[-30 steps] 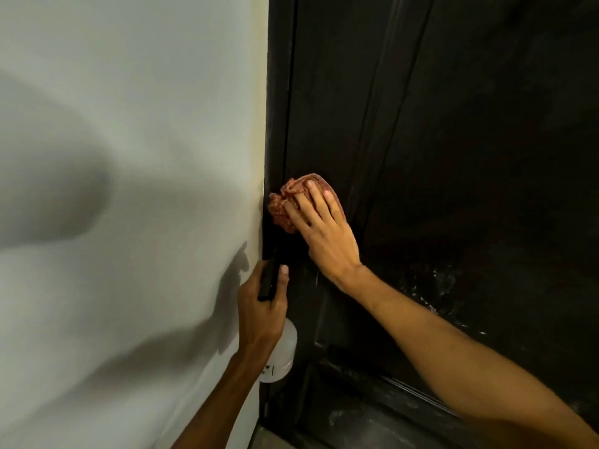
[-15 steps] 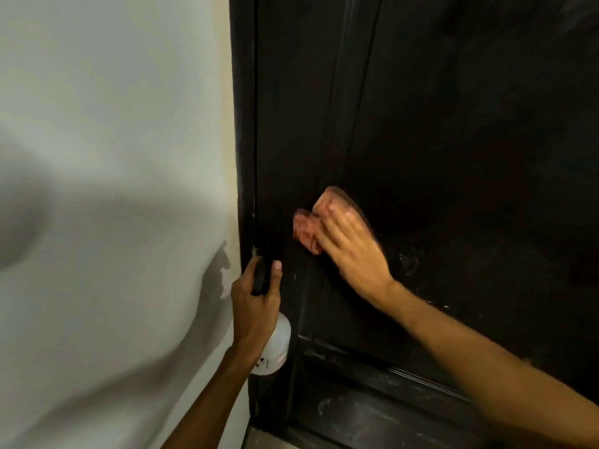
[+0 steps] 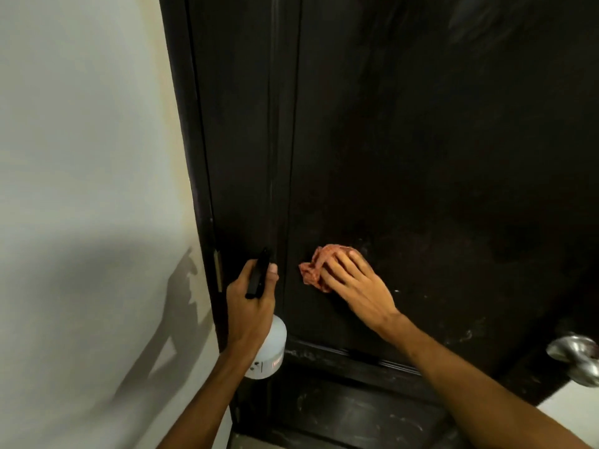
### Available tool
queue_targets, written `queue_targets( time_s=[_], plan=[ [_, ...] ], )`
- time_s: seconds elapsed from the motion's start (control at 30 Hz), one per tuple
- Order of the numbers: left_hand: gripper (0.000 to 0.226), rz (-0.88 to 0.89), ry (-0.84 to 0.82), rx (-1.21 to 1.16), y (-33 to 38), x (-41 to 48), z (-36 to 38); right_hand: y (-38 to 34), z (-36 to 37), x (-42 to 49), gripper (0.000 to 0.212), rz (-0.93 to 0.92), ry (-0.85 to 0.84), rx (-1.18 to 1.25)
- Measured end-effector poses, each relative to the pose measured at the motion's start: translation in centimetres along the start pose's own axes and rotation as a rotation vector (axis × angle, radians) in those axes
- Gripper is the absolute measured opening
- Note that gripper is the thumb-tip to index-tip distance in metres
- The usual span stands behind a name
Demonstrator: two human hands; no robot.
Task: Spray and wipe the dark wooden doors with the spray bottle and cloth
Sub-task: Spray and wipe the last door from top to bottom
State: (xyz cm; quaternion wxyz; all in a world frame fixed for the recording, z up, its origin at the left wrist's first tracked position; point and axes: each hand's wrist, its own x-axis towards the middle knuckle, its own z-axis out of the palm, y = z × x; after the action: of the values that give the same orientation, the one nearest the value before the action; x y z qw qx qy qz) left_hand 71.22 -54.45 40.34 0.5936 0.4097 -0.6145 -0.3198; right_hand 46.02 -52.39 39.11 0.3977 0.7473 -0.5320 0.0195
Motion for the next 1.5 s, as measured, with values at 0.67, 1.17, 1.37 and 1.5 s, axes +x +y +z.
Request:
queue_targets(
  time_s=[0.67,1.17,1.37,1.5],
  plan=[
    [0.012,0.023,-0.07,-0.012,6.3,-5.4,12.8,3.7,-1.6,-4.5,0.089,0.672,0.288,0.378],
    [0.014,0.035,-0.114,-0.051,7.5,-8.6,18.7,9.0,1.4,-13.3,0.087,0.757,0.361,0.315],
    [0.02,0.043,-0.161,-0.066,7.5,-9.5,21.8,10.0,0.1,-12.9,0.055,1.1,0.558,0.463],
    [0.016,0.014,-0.246,-0.078,8.1,-10.9,24.0,11.4,0.6,-15.9,0.079,0.914,0.504,0.373]
  ],
)
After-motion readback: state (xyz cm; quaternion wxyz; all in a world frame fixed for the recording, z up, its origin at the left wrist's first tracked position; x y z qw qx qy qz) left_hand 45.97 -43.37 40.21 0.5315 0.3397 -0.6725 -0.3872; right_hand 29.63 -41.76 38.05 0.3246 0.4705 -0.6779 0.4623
